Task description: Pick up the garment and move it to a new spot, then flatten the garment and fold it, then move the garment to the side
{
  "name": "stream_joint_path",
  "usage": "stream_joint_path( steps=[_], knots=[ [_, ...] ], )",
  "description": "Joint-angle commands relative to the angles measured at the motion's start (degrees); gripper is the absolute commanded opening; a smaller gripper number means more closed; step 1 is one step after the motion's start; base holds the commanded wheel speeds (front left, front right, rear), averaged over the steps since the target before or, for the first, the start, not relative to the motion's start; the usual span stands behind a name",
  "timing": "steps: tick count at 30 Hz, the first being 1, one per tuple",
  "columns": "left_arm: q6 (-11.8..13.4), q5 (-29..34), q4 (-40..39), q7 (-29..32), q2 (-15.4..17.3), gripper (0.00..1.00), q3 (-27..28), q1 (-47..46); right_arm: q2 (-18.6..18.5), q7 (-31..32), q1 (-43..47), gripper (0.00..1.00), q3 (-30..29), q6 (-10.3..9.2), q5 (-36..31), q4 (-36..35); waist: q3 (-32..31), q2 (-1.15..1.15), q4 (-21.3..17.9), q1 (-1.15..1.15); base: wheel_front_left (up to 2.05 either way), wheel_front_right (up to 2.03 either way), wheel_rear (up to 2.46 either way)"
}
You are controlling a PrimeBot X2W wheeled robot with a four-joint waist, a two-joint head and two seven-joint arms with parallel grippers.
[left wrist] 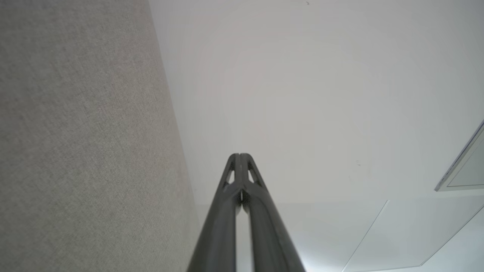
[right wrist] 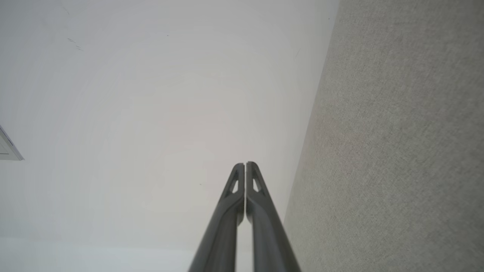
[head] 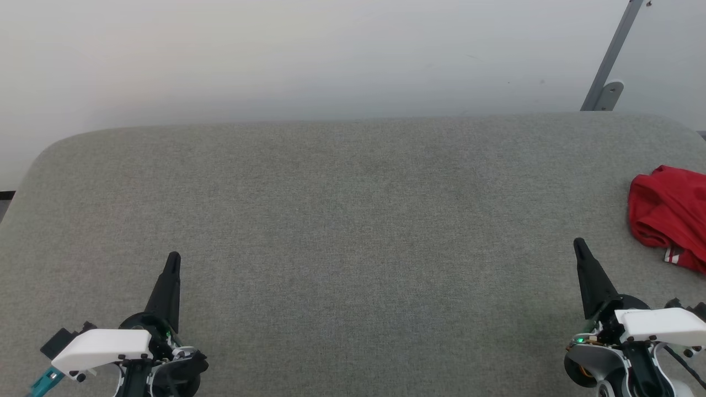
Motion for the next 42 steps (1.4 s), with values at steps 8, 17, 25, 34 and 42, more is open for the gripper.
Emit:
stream_joint_path(
  steps=[8,17,25,34,42],
  knots=[
    [-0.3,-0.2,0.0,0.1,0.1,0.0,0.0,-0.6,0.1,0.1,-0.3,0.0,0.0,0.0,0.2,0.0,0.0,0.0,0.0,0.0,0.0,0.0,0.0],
    [-0.3,-0.2,0.0,0.1,0.1,0.0,0.0,-0.6,0.1,0.1,-0.3,0.0,0.0,0.0,0.2,0.1,0.0,0.0,0.0,0.0,0.0,0.0,0.0],
    [-0.3,-0.2,0.0,0.1,0.1,0.0,0.0,-0.6,0.1,0.1,-0.3,0.0,0.0,0.0,0.2,0.0,0.0,0.0,0.0,0.0,0.0,0.0,0.0],
    [-0.3,-0.2,0.0,0.1,0.1,0.0,0.0,-0.6,0.1,0.1,-0.3,0.0,0.0,0.0,0.2,0.0,0.0,0.0,0.0,0.0,0.0,0.0,0.0],
    [-0.3,-0.2,0.0,0.1,0.1,0.0,0.0,-0.6,0.1,0.1,-0.3,0.0,0.1,0.0,0.2,0.0,0.0,0.0,0.0,0.0,0.0,0.0,0.0]
  ],
)
